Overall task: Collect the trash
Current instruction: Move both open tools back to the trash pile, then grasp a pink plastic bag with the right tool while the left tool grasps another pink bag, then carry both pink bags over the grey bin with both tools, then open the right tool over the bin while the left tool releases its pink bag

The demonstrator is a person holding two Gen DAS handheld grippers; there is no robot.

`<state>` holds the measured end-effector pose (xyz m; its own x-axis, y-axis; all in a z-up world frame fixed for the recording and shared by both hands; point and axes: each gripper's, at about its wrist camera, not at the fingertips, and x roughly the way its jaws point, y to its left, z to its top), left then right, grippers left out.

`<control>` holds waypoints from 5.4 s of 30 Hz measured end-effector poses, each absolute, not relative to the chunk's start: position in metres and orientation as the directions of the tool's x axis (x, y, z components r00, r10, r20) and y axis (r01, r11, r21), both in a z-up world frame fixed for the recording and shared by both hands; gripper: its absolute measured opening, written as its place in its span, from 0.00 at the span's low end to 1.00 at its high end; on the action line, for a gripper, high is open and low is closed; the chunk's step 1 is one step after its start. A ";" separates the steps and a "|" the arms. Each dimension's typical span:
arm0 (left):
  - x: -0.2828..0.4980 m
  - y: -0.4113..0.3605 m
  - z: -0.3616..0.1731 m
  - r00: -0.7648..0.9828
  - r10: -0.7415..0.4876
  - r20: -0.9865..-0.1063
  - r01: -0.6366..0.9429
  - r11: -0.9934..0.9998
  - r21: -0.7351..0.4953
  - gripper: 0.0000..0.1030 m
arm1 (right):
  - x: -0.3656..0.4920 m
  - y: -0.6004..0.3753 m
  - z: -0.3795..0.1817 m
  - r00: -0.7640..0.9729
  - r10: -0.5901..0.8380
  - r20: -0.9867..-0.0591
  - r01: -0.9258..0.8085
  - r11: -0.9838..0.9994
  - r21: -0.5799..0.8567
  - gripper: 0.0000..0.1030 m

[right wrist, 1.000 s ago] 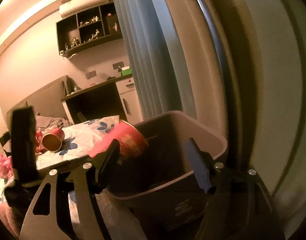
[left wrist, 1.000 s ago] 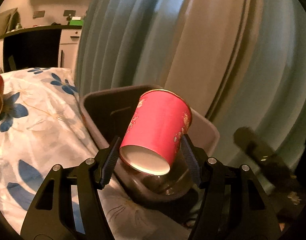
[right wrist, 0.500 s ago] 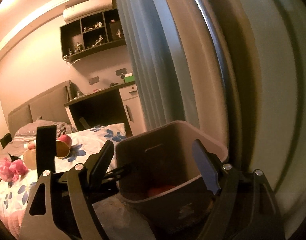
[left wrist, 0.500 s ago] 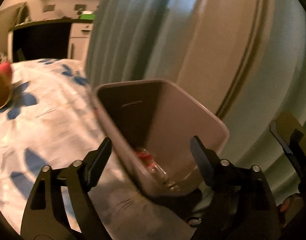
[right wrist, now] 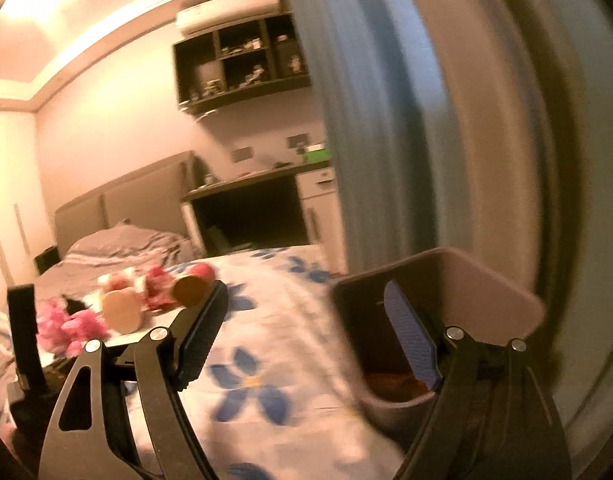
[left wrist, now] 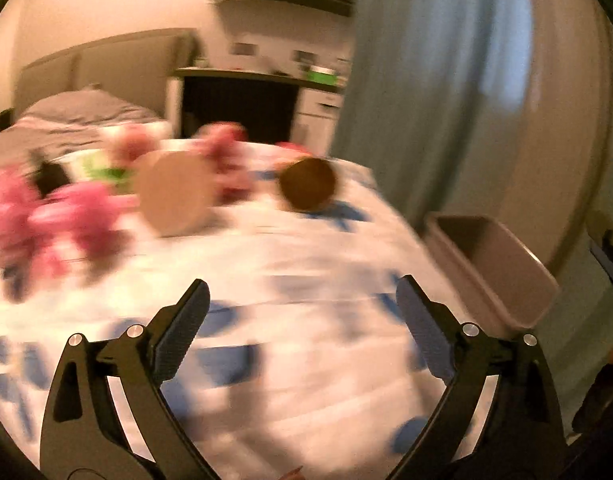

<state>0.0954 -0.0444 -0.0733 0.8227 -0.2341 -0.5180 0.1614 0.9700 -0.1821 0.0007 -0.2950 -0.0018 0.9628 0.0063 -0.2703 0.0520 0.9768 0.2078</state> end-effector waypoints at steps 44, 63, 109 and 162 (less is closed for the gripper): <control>0.058 0.223 -0.056 0.907 0.135 -0.398 -0.247 0.937 -0.247 0.90 | 0.133 0.024 -0.039 0.730 0.387 -0.563 -0.396 0.911 0.113 0.44; 0.113 0.203 -0.073 0.866 -0.077 -0.495 -0.087 0.950 -0.299 0.45 | 0.071 -0.026 -0.017 0.814 0.342 -0.469 -0.362 0.931 0.050 0.09; 0.080 -0.037 0.025 0.874 -0.374 -0.310 0.324 0.925 -0.200 0.02 | -0.036 -0.344 0.047 0.965 -0.202 -0.169 0.230 0.959 0.164 0.09; 0.153 -0.266 -0.050 0.666 -0.595 -0.450 0.594 0.788 -0.162 0.03 | 0.030 -0.410 0.007 0.930 -0.226 -0.291 0.286 0.941 0.182 0.10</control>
<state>0.1534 -0.2659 -0.0502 0.6661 -0.5951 -0.4497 0.5941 0.7878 -0.1625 0.0304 -0.4104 0.0075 0.9296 -0.2264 -0.2908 0.2860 0.9408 0.1817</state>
